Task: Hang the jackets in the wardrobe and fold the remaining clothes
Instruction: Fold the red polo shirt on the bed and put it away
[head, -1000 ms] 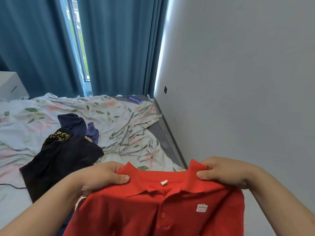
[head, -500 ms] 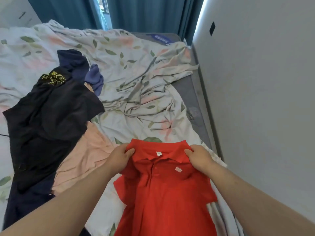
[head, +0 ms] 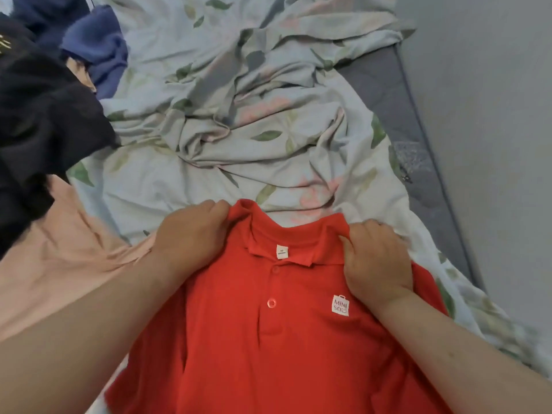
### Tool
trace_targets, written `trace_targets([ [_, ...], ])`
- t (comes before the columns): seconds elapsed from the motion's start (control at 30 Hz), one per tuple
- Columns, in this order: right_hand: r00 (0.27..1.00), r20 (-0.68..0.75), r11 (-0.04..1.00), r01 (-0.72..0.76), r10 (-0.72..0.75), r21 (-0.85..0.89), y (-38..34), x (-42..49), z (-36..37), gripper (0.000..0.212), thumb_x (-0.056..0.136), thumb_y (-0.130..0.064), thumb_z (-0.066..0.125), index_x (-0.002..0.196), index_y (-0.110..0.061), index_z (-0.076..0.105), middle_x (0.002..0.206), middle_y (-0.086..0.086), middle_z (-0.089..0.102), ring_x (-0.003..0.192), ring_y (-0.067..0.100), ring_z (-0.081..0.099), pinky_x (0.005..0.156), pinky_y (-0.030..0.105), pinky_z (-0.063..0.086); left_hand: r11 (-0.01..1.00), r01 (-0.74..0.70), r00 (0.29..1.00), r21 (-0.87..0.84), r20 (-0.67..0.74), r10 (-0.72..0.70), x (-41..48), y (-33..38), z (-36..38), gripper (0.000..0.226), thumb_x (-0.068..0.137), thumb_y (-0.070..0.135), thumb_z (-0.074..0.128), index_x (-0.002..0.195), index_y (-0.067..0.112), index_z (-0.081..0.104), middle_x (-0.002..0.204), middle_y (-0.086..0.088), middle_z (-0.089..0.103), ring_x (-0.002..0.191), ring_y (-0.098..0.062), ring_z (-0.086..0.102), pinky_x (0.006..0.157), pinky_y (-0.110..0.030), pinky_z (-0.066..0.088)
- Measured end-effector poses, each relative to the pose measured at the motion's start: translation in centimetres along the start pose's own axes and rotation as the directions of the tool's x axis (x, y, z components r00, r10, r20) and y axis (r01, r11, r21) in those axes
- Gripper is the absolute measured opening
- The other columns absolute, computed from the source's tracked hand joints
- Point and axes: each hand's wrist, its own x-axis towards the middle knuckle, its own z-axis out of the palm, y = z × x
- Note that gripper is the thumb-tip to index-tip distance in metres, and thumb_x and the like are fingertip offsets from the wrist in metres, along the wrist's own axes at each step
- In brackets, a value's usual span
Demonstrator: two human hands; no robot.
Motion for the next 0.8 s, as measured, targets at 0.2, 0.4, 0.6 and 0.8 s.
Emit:
trace_targets([
  [0.2, 0.998, -0.048, 0.995, -0.038, 0.042, 0.094, 0.8, 4.9, 1.6, 0.031, 0.093, -0.029, 0.045, 0.077, -0.006, 0.058, 0.069, 0.016, 0.06, 0.061, 0.037, 0.057, 0.054, 0.039, 0.04, 0.963, 0.229, 0.961, -0.142, -0.124, -0.247, 3.1, -1.3, 1.6, 0.038, 0.099, 0.047, 0.037, 0.089, 0.016, 0.056, 0.082, -0.012, 0.065, 0.075, -0.039, 0.064, 0.059, -0.041, 0.043],
  [0.4, 0.981, 0.031, 0.975, -0.196, 0.194, 0.107, 1.4, 7.6, 2.6, 0.026, 0.097, -0.035, 0.05, 0.087, -0.012, 0.056, 0.081, 0.017, 0.067, 0.073, 0.041, 0.063, 0.057, 0.036, 0.031, 0.942, 0.294, 0.927, -0.165, -0.193, -0.323, 5.3, -2.3, 2.5, 0.051, 0.098, 0.06, 0.027, 0.091, 0.018, 0.056, 0.084, -0.012, 0.067, 0.076, -0.039, 0.064, 0.06, -0.039, 0.039],
  [0.6, 0.955, 0.221, 0.945, -0.246, 0.198, 0.217, 1.4, 7.1, -0.4, 0.029, 0.097, -0.044, 0.05, 0.101, -0.016, 0.059, 0.099, 0.011, 0.068, 0.094, 0.035, 0.062, 0.068, 0.037, 0.038, 0.945, 0.283, 0.93, -0.165, -0.195, -0.313, 4.4, -0.5, 0.2, 0.033, 0.098, 0.041, 0.048, 0.091, 0.008, 0.052, 0.087, -0.021, 0.063, 0.081, -0.044, 0.061, 0.065, -0.044, 0.042],
  [0.8, 0.89, 0.16, 0.828, -0.455, 0.426, 0.326, 7.3, 2.9, -8.9, 0.012, 0.088, -0.018, 0.059, 0.091, -0.017, 0.07, 0.086, 0.001, 0.067, 0.086, 0.024, 0.062, 0.069, 0.027, 0.035, 0.961, 0.013, 0.966, -0.277, -0.245, -0.083, -3.8, 8.3, -3.2, 0.062, 0.084, 0.042, 0.053, 0.136, 0.009, 0.051, 0.146, -0.016, 0.046, 0.135, -0.034, 0.041, 0.113, -0.047, 0.028],
])
